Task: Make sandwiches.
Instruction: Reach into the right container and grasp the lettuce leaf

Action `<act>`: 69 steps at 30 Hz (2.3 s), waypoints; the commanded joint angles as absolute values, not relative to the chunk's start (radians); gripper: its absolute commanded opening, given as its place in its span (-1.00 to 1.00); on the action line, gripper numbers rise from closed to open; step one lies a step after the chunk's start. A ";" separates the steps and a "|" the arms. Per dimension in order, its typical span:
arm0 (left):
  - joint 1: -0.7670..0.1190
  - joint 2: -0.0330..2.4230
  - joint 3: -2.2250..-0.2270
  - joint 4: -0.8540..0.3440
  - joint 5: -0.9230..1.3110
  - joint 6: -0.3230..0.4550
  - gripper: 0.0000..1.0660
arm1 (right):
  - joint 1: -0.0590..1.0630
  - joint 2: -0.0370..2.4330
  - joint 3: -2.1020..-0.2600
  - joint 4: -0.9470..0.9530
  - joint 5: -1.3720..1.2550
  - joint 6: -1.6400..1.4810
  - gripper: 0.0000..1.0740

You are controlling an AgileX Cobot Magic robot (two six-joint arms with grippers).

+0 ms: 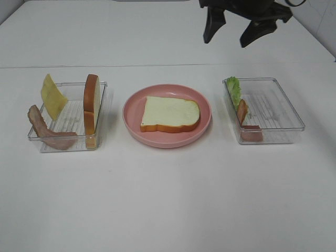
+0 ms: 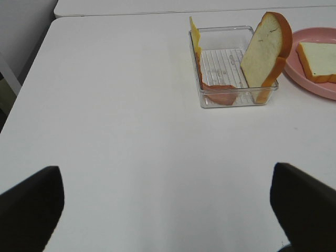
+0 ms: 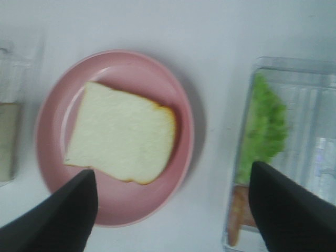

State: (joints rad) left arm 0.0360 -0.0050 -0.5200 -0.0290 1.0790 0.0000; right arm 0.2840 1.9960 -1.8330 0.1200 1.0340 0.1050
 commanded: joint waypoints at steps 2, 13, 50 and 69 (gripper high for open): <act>0.029 -0.026 -0.518 -0.025 1.075 -0.008 0.92 | 0.264 2.027 -1.877 0.000 1.079 0.165 0.43; 0.029 -0.026 -0.518 -0.025 1.075 -0.009 0.92 | 0.209 2.147 -1.877 0.039 1.068 0.165 0.43; 0.029 -0.026 -0.518 -0.025 1.075 -0.008 0.92 | 0.205 2.309 -1.877 0.137 0.966 0.162 0.19; 0.029 -0.026 -0.518 -0.025 1.075 -0.008 0.92 | 0.205 2.309 -1.877 0.118 0.985 0.193 -0.88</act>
State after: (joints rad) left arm 0.0360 -0.0050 -0.5200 -0.0290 1.0790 0.0000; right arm 0.2070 2.3100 -1.8730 0.1250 0.9780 0.1910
